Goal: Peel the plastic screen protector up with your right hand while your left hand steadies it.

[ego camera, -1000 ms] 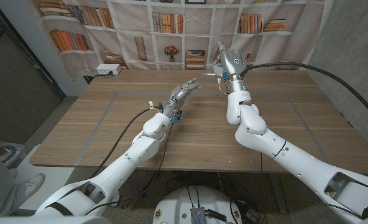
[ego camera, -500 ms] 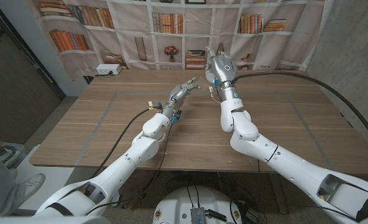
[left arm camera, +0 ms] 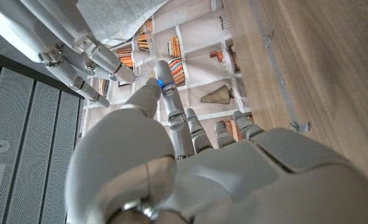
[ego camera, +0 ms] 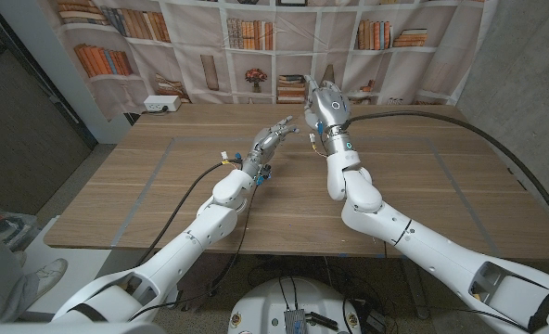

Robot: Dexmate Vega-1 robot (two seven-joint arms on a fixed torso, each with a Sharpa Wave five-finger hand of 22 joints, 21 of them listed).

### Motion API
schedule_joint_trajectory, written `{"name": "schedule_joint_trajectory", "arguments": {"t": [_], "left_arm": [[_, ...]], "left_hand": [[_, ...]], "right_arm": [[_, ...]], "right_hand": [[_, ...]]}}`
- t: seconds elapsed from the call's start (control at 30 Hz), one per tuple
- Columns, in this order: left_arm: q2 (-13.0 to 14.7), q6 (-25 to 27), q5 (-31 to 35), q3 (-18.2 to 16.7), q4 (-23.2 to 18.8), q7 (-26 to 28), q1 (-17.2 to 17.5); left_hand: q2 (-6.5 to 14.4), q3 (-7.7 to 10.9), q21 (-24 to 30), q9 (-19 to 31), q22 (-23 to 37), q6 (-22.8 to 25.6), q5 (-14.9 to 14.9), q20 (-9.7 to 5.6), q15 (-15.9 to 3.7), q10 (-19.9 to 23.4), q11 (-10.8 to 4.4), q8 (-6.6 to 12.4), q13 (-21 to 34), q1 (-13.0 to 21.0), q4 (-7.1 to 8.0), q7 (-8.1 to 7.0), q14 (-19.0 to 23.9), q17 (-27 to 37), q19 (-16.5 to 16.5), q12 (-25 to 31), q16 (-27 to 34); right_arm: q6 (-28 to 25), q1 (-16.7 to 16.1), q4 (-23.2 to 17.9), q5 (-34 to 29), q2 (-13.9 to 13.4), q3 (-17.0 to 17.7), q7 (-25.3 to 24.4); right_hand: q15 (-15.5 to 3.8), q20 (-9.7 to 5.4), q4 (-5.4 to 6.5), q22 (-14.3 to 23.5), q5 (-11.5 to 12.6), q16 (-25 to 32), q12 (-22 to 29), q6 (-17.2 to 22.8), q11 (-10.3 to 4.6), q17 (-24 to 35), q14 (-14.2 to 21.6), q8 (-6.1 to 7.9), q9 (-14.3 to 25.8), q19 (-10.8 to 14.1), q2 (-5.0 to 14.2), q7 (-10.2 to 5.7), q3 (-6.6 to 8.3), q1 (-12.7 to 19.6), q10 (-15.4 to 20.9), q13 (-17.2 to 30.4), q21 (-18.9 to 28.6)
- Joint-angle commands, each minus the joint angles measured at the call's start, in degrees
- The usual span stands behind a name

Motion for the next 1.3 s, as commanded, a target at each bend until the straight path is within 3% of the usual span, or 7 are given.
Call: {"name": "schedule_joint_trajectory", "arguments": {"t": [0.03, 0.87, 1.3], "left_arm": [[0.3, -0.3, -0.4, -0.1, -0.5, -0.5, 0.5], [1.9, -0.1, -0.8, -0.4, -2.7, -1.3, 1.9], [1.7, -1.5, -1.2, -0.7, -2.0, -2.1, 1.8]], "left_hand": [[-0.1, 0.27, 0.0, 0.0, 0.1, 0.4, -0.2, -0.22, -0.64, 0.6, -0.11, -0.12, 0.2, -0.3, 0.01, 0.00, -0.2, 0.0, -0.1, -0.1, -0.1], [-0.4, 0.21, 0.0, -0.6, 0.1, 1.3, -0.2, -0.43, -0.85, 1.0, -0.21, -0.19, 0.2, -0.1, -0.04, -0.26, -0.2, -0.1, -0.2, -0.2, -0.2], [-0.4, 0.16, 0.0, -0.8, 0.1, 1.3, -0.2, -0.39, -0.76, 1.1, -0.16, -0.29, 0.1, 0.0, 0.04, -0.40, -0.2, -0.1, -0.2, -0.3, -0.2]], "right_arm": [[-0.1, -0.2, 2.2, -0.5, 0.8, -0.2, -1.7], [-5.2, 0.2, 4.9, -0.5, 3.2, 1.4, -8.5], [-3.8, 1.4, 8.4, 0.7, 4.1, -1.6, -9.3]], "right_hand": [[-10.01, -0.25, 0.17, 0.2, 0.4, -0.2, 0.0, 0.3, -2.69, 0.0, 0.9, 0.32, 0.1, -0.3, -0.18, -0.13, 0.62, 0.4, 3.4, 1.7, -0.1], [-10.03, -0.42, 0.64, 0.3, 0.7, -0.5, -0.2, 1.4, -2.57, 0.4, 0.8, 0.33, 0.2, -0.7, 0.56, -0.75, 0.88, 0.8, 3.2, 0.8, -0.1], [-10.20, -0.68, 0.54, 0.4, 0.9, -0.7, -0.3, 2.8, -2.36, 0.7, 0.6, 0.55, 0.2, -1.1, 0.67, -2.09, 0.83, 1.4, 3.2, 0.1, -0.2]]}}
